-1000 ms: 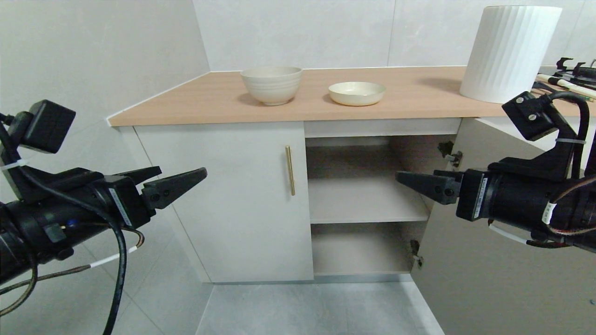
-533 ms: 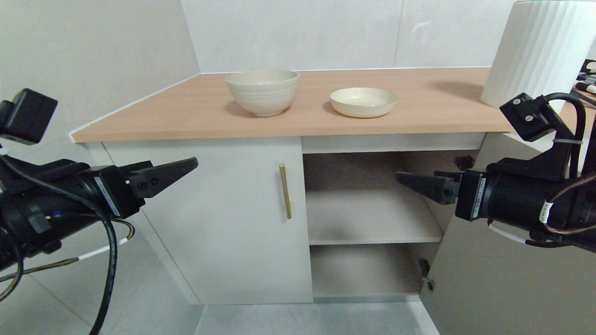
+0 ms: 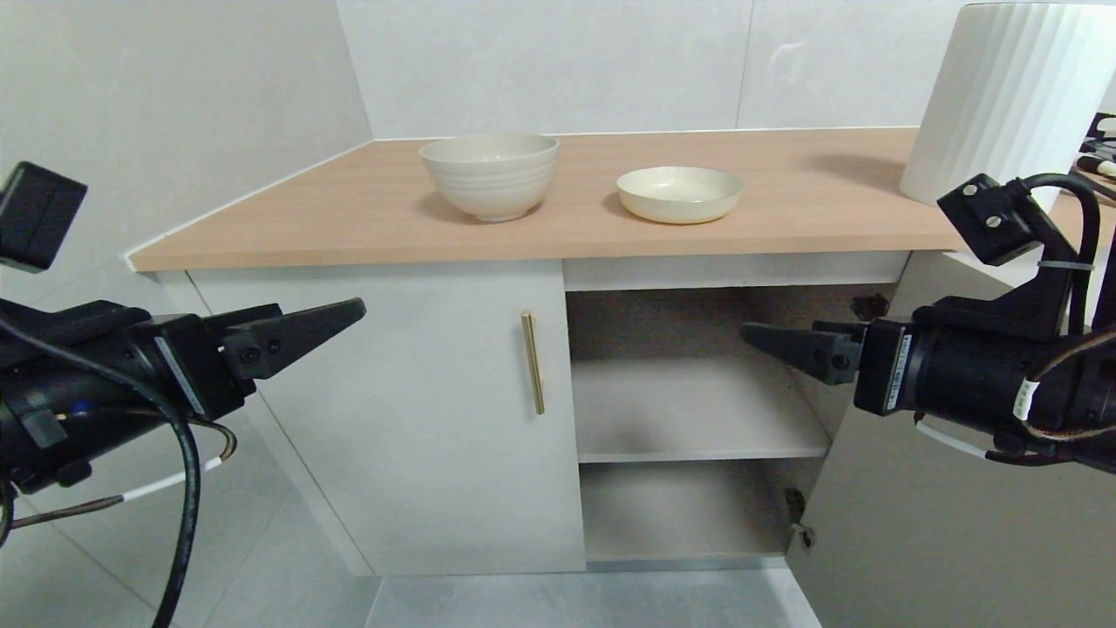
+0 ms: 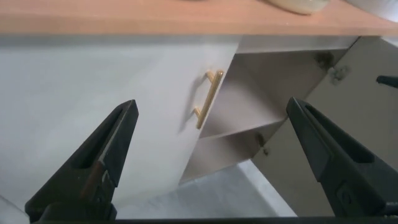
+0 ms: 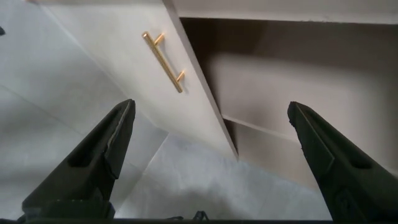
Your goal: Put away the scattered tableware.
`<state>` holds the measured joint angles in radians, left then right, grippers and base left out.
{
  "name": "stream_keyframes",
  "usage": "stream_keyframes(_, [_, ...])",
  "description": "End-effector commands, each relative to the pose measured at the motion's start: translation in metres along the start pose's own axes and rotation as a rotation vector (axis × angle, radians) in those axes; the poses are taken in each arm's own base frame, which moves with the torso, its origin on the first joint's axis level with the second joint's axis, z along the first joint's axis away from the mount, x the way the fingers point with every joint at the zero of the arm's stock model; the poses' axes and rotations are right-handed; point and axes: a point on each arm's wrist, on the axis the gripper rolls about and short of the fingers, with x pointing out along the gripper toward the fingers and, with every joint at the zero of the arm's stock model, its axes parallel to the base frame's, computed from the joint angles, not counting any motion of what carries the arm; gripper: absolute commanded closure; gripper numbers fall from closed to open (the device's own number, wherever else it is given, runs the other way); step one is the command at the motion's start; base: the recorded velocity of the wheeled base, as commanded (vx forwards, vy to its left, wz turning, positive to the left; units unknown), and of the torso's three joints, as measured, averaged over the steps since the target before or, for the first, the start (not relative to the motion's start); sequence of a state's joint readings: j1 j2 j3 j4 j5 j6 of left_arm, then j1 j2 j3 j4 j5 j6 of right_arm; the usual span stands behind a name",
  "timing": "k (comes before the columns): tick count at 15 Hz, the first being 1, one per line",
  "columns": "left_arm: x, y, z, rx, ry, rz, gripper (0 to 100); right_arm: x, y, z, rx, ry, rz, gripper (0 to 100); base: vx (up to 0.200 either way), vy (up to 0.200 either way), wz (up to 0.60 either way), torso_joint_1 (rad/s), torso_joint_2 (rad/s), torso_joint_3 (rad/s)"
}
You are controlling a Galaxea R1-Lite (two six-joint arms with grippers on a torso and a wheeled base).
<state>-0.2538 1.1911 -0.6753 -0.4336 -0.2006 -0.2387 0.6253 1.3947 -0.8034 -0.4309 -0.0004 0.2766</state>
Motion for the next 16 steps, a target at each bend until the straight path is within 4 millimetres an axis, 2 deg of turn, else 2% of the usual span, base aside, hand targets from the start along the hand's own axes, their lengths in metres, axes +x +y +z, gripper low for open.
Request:
stream_keyframes(1, [-0.0002, 0.0003, -0.0011, 0.001, 0.005, 0.0, 0, -0.0005, 0.0002, 0.0004, -0.001, -0.002, 0.0, 0, 0.0, 0.0, 0.0, 0.0, 0.0, 0.0])
stream_keyframes(11, [-0.0046, -0.0008, -0.0016, 0.043, 0.0, -0.004, 0, -0.0061, 0.001, 0.0042, 0.0, -0.025, -0.006, 0, 0.0, 0.0, 0.0, 0.0, 0.0, 0.0])
stream_keyframes(16, [-0.0065, -0.0013, -0.0011, 0.041, 0.006, -0.003, 0, -0.0079, 0.0012, 0.0048, 0.0, -0.029, -0.005, 0, 0.2, 0.0, 0.0, 0.0, 0.0, 0.003])
